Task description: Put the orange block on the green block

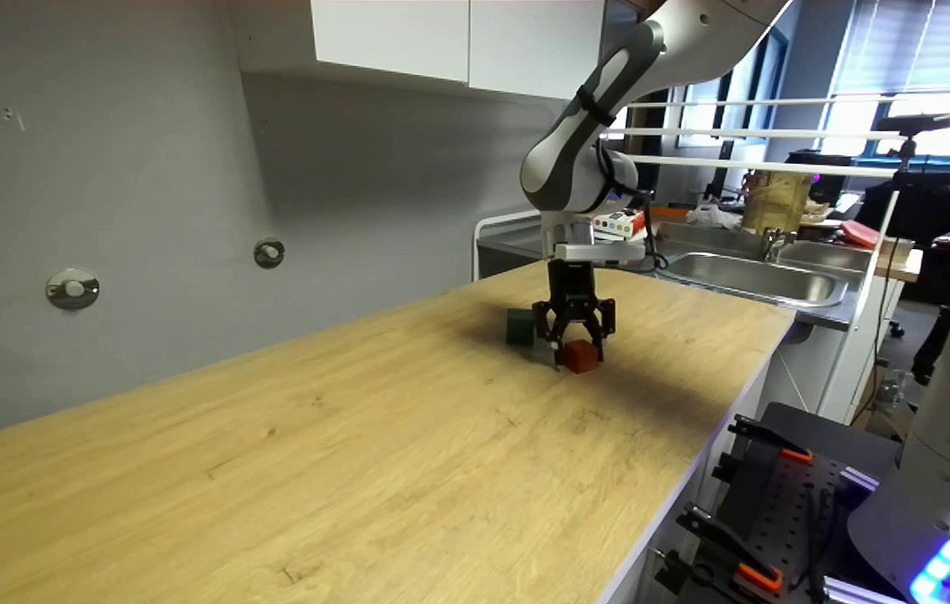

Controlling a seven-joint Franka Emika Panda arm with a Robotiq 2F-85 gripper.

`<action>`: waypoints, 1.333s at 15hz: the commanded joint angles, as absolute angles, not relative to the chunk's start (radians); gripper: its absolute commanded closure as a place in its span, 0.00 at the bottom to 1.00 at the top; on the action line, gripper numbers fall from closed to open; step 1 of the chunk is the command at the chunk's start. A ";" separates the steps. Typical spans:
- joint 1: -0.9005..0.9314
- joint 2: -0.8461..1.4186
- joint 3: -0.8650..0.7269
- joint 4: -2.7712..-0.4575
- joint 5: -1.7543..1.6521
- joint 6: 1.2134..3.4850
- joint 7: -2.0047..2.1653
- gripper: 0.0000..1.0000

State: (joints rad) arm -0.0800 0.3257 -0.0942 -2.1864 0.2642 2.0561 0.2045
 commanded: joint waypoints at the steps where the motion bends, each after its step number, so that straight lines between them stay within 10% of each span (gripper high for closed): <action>1: -0.082 0.326 -0.093 -2.160 0.264 2.020 0.227 0.57; 5: -0.078 0.292 -0.100 -2.162 0.248 2.007 0.241 0.81; 20: -0.035 0.329 -0.093 -1.737 0.050 1.687 0.371 0.81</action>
State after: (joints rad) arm -0.0515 0.2626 -0.0980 -1.8770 0.0901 1.7743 0.3337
